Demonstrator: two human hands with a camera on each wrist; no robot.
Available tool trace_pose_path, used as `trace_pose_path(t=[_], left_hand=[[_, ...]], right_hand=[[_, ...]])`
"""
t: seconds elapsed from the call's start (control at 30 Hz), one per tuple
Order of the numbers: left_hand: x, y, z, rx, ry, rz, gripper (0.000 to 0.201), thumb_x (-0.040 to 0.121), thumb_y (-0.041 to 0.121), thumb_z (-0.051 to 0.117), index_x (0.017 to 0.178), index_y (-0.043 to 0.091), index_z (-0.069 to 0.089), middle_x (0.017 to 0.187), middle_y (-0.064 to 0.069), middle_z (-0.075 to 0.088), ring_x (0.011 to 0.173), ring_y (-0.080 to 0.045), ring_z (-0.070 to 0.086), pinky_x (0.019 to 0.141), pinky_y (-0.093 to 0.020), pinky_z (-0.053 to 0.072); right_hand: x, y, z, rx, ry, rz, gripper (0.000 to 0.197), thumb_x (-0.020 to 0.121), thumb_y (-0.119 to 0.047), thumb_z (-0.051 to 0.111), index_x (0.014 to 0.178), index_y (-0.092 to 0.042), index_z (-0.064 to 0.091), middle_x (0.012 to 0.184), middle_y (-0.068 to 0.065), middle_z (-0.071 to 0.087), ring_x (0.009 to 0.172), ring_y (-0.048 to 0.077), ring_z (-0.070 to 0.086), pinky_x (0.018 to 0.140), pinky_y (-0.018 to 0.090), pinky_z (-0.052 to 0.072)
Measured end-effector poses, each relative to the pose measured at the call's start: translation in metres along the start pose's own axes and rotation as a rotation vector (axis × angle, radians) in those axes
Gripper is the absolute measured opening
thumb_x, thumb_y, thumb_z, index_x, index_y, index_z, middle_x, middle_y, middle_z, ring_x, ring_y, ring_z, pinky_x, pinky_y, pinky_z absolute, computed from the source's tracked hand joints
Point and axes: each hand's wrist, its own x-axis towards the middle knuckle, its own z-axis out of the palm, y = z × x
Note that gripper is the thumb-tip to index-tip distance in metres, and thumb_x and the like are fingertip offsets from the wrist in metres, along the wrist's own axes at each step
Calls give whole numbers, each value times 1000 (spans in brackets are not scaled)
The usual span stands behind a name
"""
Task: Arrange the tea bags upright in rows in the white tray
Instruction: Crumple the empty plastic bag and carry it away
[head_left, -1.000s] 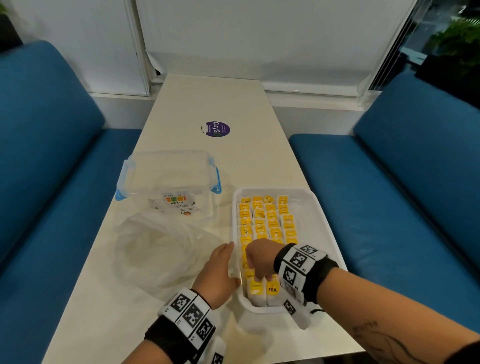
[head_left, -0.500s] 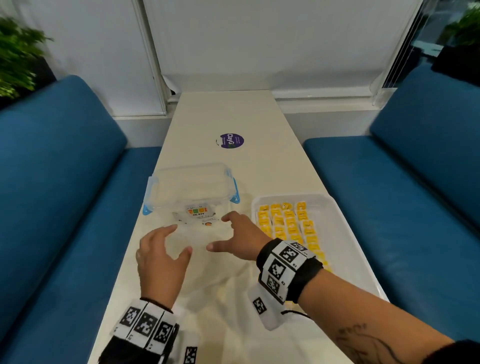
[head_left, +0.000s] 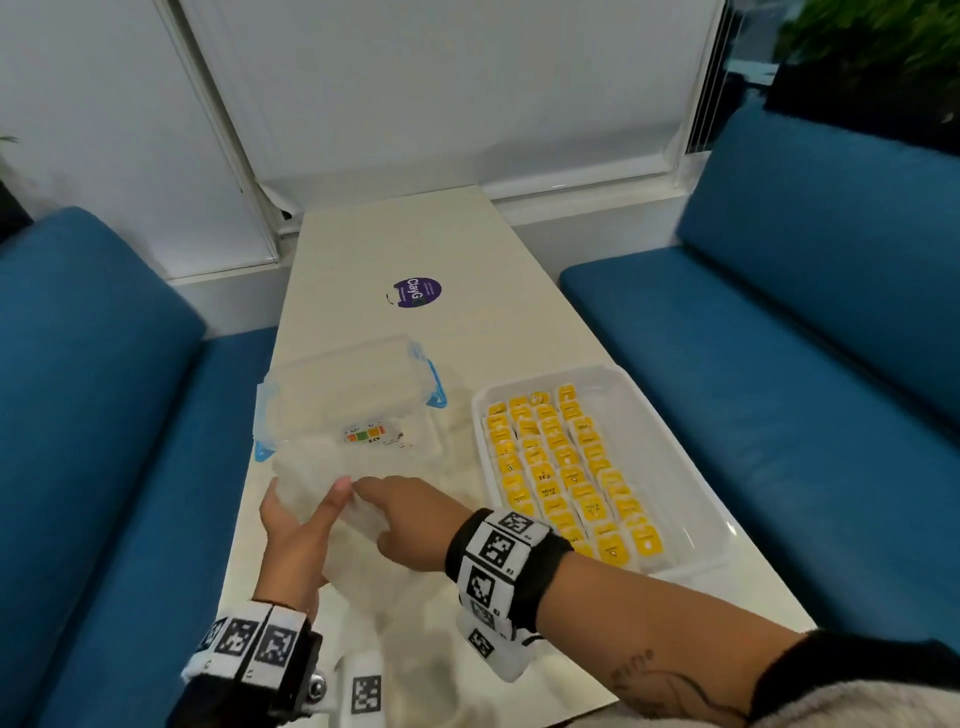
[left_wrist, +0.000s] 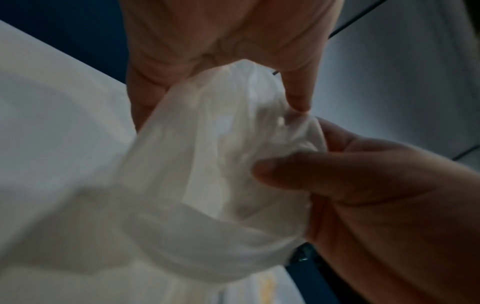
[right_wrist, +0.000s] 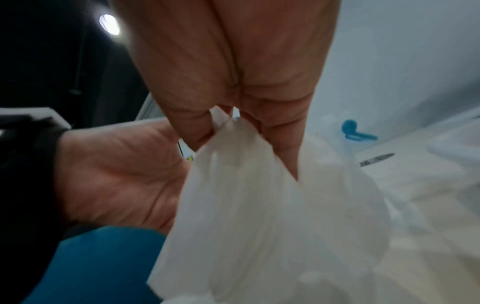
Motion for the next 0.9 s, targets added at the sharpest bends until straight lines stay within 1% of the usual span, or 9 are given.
trace_pose_path(t=[0.13,0.3,0.4,0.53,0.6,0.67,0.77,0.83,0.9], left_hand=[[-14,32,39,-67,-63,136,54,90,25,58,137,27,31,117,-3,58,106,-26,58,82,-43,50],[-42,62,98,-47,-208,361,29,93,13,53,115,30,45,105,4,60,102,-23,59,91,-45,48],[-64,67,148,-2,-392,492,31,90,9,57,105,34,50,105,4,62,99,-20,61,88,-46,50],[-96,58,229,38,-660,551,30,79,20,60,104,34,52,104,9,63,92,-1,62,79,-22,51],[-116,49,275,38,-771,535,31,81,15,62,105,31,51,104,7,62,91,3,61,77,-17,50],[-135,36,322,72,-860,517,35,77,22,62,108,32,50,111,2,60,100,-4,60,83,-22,50],[-162,9,393,115,-978,425,40,77,29,67,111,34,45,114,5,58,103,-7,58,85,-22,51],[-178,-14,438,169,-987,356,46,71,32,72,108,32,45,109,9,58,99,-3,58,84,-20,50],[-185,-43,478,264,-981,312,54,60,43,72,107,30,50,107,3,62,101,-10,61,89,-33,52]], right_hand=[[-27,-5,-25,-32,139,-136,51,83,-3,56,132,-10,46,118,18,52,110,33,49,92,44,44],[-84,17,-85,224,515,-104,56,77,-25,76,127,-14,53,119,0,51,111,15,49,88,19,40],[-125,45,-124,348,802,28,94,60,-26,88,137,-28,34,123,-11,33,104,8,47,80,9,41],[-189,87,-174,189,758,180,130,51,-27,91,146,-43,4,146,-1,17,117,20,44,98,32,46],[-223,112,-192,147,729,206,106,55,-21,89,141,-38,29,137,0,40,106,16,47,92,30,46],[-257,143,-208,125,776,259,63,59,-20,85,114,-27,55,109,-3,61,93,13,55,82,31,50],[-306,203,-221,199,851,364,26,67,-12,76,83,-19,57,81,-4,63,76,12,57,70,33,50],[-334,246,-223,241,895,430,16,71,-9,69,78,-11,55,77,4,64,70,14,54,65,34,49],[-355,294,-215,283,906,518,12,75,-6,63,75,-7,51,75,9,62,66,14,49,60,33,46]])
